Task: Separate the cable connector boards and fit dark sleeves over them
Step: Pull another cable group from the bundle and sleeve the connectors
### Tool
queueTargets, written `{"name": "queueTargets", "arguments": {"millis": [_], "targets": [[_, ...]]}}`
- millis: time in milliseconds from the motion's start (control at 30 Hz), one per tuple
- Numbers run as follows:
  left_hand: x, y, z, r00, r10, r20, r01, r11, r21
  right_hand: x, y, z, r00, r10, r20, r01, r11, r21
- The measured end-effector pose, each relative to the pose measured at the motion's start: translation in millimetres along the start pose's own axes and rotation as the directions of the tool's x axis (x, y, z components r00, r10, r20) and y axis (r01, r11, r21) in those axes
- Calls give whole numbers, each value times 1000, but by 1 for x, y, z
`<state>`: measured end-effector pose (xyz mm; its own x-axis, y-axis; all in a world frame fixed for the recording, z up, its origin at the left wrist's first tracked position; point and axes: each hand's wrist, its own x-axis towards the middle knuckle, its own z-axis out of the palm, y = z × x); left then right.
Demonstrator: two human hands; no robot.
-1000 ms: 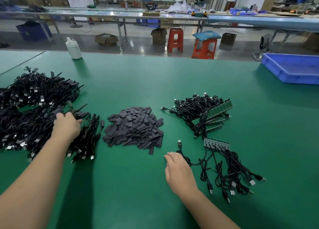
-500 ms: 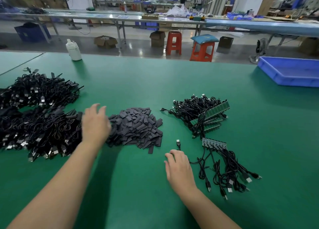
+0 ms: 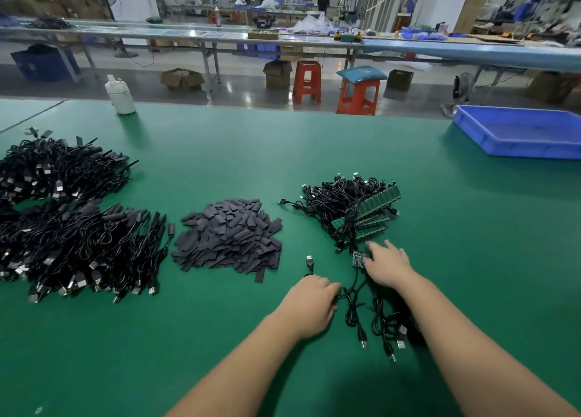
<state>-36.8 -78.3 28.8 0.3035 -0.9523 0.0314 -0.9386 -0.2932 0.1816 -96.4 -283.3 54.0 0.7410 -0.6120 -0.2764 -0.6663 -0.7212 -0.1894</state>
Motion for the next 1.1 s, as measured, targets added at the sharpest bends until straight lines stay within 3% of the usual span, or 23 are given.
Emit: {"name": "queueTargets", "arguments": {"millis": [100, 167, 233, 367, 500, 700, 867, 1100], "targets": [[2, 0, 1, 1000, -9, 22, 6, 988, 154, 2, 2, -4, 997, -67, -45, 65, 996, -57], [2, 0, 1, 995, -60, 81, 46, 986, 158, -2, 3, -8, 988, -116, -99, 123, 990, 62], [1, 0, 0, 979, -165, 120, 160, 986, 45, -6, 4, -12, 982, -152, -115, 173, 964, 203], [4, -1, -6, 952, -286, 110, 306, 913, -270, -16, -3, -21, 971, -188, -146, 225, 927, 299], [19, 5, -22, 904, -413, 111, 393, 701, -595, -25, -20, -21, 953, -254, -166, 295, 907, 301], [29, 11, -33, 866, -488, 106, 434, 631, -643, -35, -32, -20, 939, -271, -210, 324, 902, 285], [25, 12, -36, 848, -528, 37, 423, 634, -647, -42, -35, -21, 936, -294, -194, 336, 911, 240], [27, 13, -38, 830, -556, 48, 459, 632, -624, -45, -40, -17, 930, -302, -208, 345, 913, 219]]}}
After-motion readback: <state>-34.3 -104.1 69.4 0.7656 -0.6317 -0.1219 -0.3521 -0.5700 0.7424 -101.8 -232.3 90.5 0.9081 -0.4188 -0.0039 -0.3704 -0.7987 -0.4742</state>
